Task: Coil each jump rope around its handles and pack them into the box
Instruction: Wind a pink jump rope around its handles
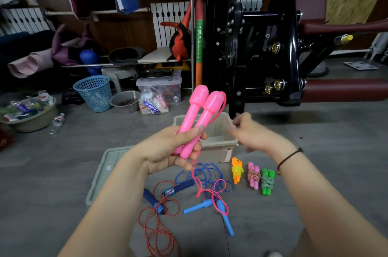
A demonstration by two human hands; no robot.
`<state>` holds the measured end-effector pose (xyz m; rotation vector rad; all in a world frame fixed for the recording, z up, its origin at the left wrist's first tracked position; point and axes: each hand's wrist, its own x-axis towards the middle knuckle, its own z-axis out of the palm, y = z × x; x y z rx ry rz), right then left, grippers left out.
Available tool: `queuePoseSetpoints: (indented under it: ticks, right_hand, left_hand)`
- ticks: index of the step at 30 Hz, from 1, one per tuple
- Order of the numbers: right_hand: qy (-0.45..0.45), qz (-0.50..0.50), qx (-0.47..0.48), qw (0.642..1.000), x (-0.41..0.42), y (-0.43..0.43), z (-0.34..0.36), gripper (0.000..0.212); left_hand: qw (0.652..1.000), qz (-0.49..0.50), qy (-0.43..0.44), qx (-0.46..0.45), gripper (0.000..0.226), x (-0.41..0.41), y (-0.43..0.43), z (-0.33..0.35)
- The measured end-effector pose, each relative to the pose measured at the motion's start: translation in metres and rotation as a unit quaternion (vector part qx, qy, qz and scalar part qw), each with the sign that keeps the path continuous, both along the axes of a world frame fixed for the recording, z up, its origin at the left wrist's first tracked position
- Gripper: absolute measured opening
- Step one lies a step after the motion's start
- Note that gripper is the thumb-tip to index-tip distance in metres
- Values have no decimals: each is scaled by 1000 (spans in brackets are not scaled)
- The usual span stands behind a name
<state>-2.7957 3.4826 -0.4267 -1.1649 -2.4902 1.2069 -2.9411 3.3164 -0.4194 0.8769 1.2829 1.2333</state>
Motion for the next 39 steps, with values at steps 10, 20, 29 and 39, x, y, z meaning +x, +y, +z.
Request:
queuePoseSetpoints:
  ticks: [10,20,29,39]
  right_hand:
    - [40,173,-1,984,-30,-54,-17,14]
    - [-79,204,339,915,-13,-33,4,34]
    - [22,184,232,955,-9,-9,-1,40]
    - [250,145,-226,930,-21,-21,-18,16]
  left_hand:
    - [988,73,108,-79,28,4,16,-11]
    - [850,44,475,-223,30,-3,18,-26]
    - [806,-173,501,-264,24,7,4,-11]
    - [973,-145,177,-14,14,-9,-28,0]
